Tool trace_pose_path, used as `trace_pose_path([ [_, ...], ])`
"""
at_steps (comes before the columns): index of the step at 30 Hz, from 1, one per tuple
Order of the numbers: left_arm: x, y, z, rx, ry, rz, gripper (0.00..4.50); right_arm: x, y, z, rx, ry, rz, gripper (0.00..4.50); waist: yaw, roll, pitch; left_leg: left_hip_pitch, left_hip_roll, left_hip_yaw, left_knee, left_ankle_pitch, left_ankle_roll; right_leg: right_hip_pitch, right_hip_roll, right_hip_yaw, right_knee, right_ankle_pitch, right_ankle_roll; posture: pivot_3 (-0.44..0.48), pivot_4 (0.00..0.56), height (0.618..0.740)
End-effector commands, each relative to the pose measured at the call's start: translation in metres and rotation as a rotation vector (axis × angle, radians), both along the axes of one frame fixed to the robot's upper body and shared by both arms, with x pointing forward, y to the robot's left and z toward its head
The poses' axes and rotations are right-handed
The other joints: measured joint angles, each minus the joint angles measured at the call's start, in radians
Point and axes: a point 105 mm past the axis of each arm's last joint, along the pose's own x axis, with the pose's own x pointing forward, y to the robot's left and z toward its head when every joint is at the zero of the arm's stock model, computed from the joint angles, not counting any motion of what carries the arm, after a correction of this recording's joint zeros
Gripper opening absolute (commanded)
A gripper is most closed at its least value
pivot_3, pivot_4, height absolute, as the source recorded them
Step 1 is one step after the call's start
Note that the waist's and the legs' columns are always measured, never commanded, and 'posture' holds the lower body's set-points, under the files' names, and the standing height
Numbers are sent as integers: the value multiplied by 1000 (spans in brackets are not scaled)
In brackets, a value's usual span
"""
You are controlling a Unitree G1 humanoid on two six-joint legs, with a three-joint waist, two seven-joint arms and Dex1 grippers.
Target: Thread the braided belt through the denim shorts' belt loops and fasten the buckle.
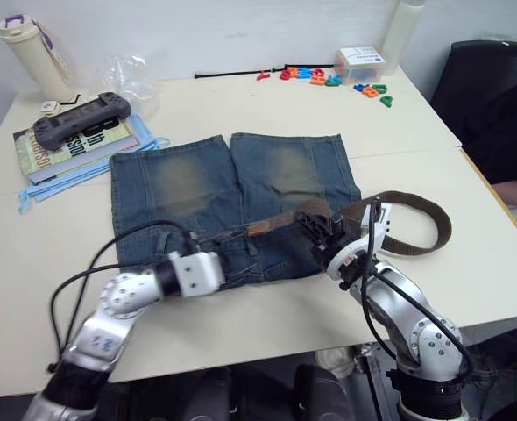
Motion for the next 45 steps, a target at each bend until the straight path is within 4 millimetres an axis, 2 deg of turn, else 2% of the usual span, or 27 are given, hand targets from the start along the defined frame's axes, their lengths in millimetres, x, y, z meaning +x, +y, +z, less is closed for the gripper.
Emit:
trace_pose_path([
  [1,-8,18,14,-119,156,30,3097,-2,-4,9,5,-61,-3,0,2,0,0,0,0,0,0,0,0,0,0,0,0,0,0,0,150,703],
  [5,-12,37,4,-189,362,78,3097,-2,-2,2,-16,-79,5,0,12,0,0,0,0,0,1,0,0,1,0,0,0,0,0,0,150,703],
  [10,-10,40,9,-282,439,93,3097,-4,-1,-4,-31,-98,4,0,11,0,0,0,-1,0,1,0,0,0,0,0,0,0,0,0,150,703],
  [24,-6,40,11,-302,478,98,3097,-6,-24,-6,-38,-134,-67,0,12,0,0,0,0,1,1,0,0,0,1,1,0,0,0,0,150,703],
  [45,-3,39,13,-298,463,95,3097,-7,14,-17,-44,-129,58,0,11,0,0,1,0,1,1,-1,-1,0,1,1,1,0,0,0,150,703],
])
